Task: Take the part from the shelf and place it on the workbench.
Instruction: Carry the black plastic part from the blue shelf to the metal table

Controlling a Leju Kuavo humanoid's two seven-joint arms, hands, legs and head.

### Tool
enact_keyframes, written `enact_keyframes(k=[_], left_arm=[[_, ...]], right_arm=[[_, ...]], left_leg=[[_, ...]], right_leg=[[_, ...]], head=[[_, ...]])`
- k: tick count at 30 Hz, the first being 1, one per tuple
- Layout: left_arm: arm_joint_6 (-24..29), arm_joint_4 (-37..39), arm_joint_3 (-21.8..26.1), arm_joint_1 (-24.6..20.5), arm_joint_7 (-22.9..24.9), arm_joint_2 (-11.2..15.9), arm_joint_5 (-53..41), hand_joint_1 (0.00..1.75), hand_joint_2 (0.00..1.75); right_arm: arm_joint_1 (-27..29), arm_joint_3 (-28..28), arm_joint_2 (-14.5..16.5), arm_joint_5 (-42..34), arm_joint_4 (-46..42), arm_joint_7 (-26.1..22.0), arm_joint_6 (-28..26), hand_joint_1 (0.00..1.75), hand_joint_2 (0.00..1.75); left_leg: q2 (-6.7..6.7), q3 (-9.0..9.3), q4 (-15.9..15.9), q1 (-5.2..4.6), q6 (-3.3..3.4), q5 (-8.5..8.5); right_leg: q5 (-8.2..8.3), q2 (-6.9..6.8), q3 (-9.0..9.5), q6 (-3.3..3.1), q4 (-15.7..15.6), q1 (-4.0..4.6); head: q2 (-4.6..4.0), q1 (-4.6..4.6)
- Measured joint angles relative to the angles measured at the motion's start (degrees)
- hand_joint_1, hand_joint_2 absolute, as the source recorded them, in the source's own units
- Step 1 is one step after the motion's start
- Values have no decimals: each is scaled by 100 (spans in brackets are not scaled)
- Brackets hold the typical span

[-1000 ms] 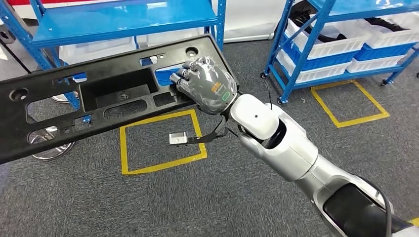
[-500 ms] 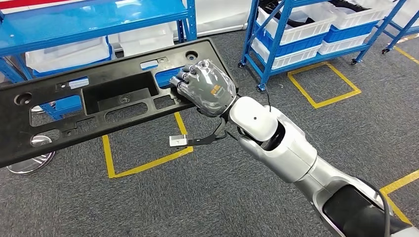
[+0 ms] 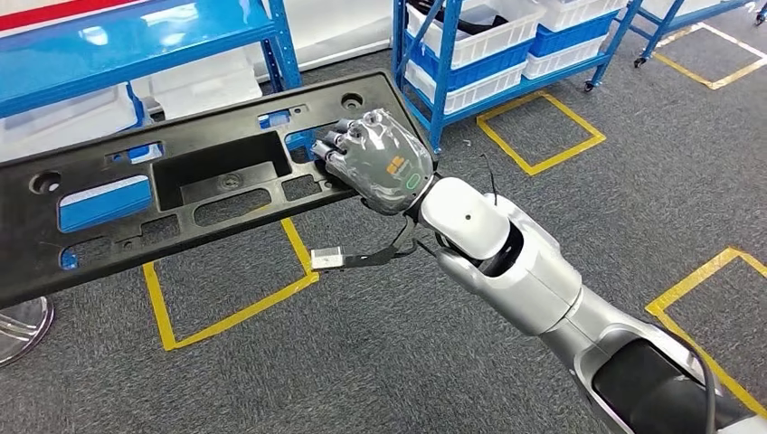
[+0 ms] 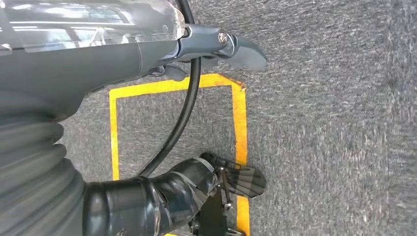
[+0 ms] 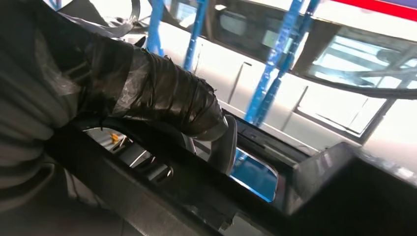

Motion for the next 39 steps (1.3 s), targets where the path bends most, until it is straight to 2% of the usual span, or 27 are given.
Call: enact_keyframes(k=[2,4,5,6,7,8,10,12,13,15,16,18,19,20,21,22,23,24,26,28,31,32,34,35,37,38,39], left_arm=[[1,0,0,-11,0,-2,-1,0,175],[4,0,0,-4,0,-3,-3,0,175],[7,0,0,2,1,-2,-4,0,175],[10,0,0,8,1,-2,-4,0,175],[12,0,0,11,2,-2,-5,0,175],[14,0,0,11,2,-3,-7,0,175],[16,-1,0,3,2,7,-17,0,175],[17,-5,-1,-3,5,18,-31,0,175],[19,-9,-2,-10,7,27,-34,0,175],[22,-20,-1,-36,10,31,-35,0,175],[20,-25,-1,-52,10,22,-35,0,175],[15,-32,0,-66,9,3,-35,0,175],[11,-34,0,-66,9,-3,-35,0,175],[9,-35,0,-62,9,-3,-35,0,175],[7,-35,0,-59,9,-4,-35,0,175],[6,-35,0,-59,10,-7,-35,0,175],[5,-35,0,-61,10,-11,-35,0,175],[5,-35,0,-65,10,-16,-35,0,175],[5,-37,0,-76,10,-16,-33,0,175],[6,-39,0,-89,13,-10,-19,0,175],[7,-42,0,-114,21,-18,9,0,175],[10,-42,0,-125,23,-22,14,0,175],[18,-42,0,-139,26,-27,24,0,175],[22,-42,0,-137,27,-27,31,0,175],[28,-42,0,-120,33,-27,49,0,175],[30,-42,0,-113,35,-28,56,0,175],[31,-42,0,-110,37,-29,61,0,175]], right_arm=[[-15,1,2,0,-2,-1,4,175,175],[-23,5,7,0,-3,-1,8,175,175],[-21,10,9,0,-3,-1,10,175,175],[-16,16,10,0,-3,-1,14,175,175],[-14,22,10,1,-2,-1,19,175,175],[-14,26,10,1,-2,-2,22,175,175],[-29,28,11,3,-1,-3,26,175,175],[-63,31,13,7,-1,-3,33,175,175],[-71,34,14,10,-1,-3,40,175,175],[-80,39,13,16,-1,-3,55,175,175],[-82,41,9,18,-1,-3,59,175,175],[-110,43,2,20,0,-4,63,175,175],[-122,45,-1,20,1,-5,65,175,175],[-130,49,-3,20,1,-6,66,175,175],[-130,52,-3,20,2,-5,66,175,175],[-126,56,-3,20,2,-5,67,175,175],[-122,59,-3,20,2,-6,68,175,175],[-123,60,-5,20,3,-5,72,175,175],[-138,61,-10,13,5,3,87,175,175],[-166,59,-11,-11,12,12,107,175,175],[-219,38,-21,-44,57,23,129,175,175],[-239,17,-26,-50,76,26,132,175,175],[-296,-41,-30,-57,113,26,134,175,175],[-325,-66,-30,-60,129,29,135,175,175],[-363,-89,-29,-64,166,47,137,175,175],[-368,-94,-29,-65,184,60,139,175,175],[-371,-102,-29,-66,204,73,144,175,175]], left_leg=[[-170,-117,273,23,-17,-217],[-408,-460,1001,-1,16,-596],[-462,-665,1407,-30,42,-739],[-488,-820,1688,-64,78,-797],[-502,-883,1761,-103,131,-739],[-521,-842,1612,-147,202,-580],[-683,-537,871,-230,417,-153],[-885,-286,310,-272,591,57],[-929,-237,211,-280,637,51],[-858,-167,76,-294,649,72],[-791,-117,-17,-278,633,107],[-651,-12,-211,-235,602,183],[-580,19,-260,-219,582,199],[-518,29,-273,-208,578,197],[-448,31,-270,-197,564,187],[-377,33,-261,-181,542,172],[-310,34,-243,-160,514,153],[-247,35,-211,-131,477,125],[-140,29,-109,-82,375,42],[-52,15,-1,-88,266,-38],[65,41,7,-94,158,-69],[36,41,28,-78,133,-114],[-186,-95,362,-55,115,-371],[-339,-249,707,-55,121,-565],[-483,-628,1492,-80,146,-879],[-504,-749,1711,-95,169,-902],[-515,-775,1716,-110,204,-814]], right_leg=[[27,97,-8,-91,-19,6],[43,198,-16,-156,-25,41],[47,262,-21,-178,-23,73],[51,327,-23,-197,-22,109],[54,397,-22,-211,-20,148],[57,470,-15,-223,-19,189],[61,603,5,-242,-21,248],[73,717,-3,-237,-24,254],[87,767,-20,-221,-31,228],[127,873,-41,-158,-72,197],[124,835,-42,-132,-80,205],[-45,564,-139,-69,135,226],[-212,381,-273,-34,418,204],[-390,270,-456,14,779,164],[-520,217,-640,67,1128,113],[-560,187,-762,118,1350,61],[-499,164,-788,169,1380,16],[-339,128,-691,218,1180,-23],[13,-41,-308,281,446,-51],[142,-158,-99,226,5,-27],[126,-36,-136,52,2,4],[134,15,-135,5,-9,-2],[159,110,-127,-80,-45,-9],[167,158,-128,-109,-51,-1],[176,283,-135,-142,-50,35],[178,353,-136,-150,-47,59],[179,427,-134,-154,-41,82]], head=[[0,-1],[0,-1],[0,-1],[0,-1],[0,0],[0,-1],[0,3],[0,9],[0,9],[0,6],[0,6],[0,14],[0,17],[0,20],[0,19],[0,19],[0,19],[0,19],[0,21],[0,18],[0,14],[0,14],[0,13],[0,13],[0,13],[0,13],[0,14]])
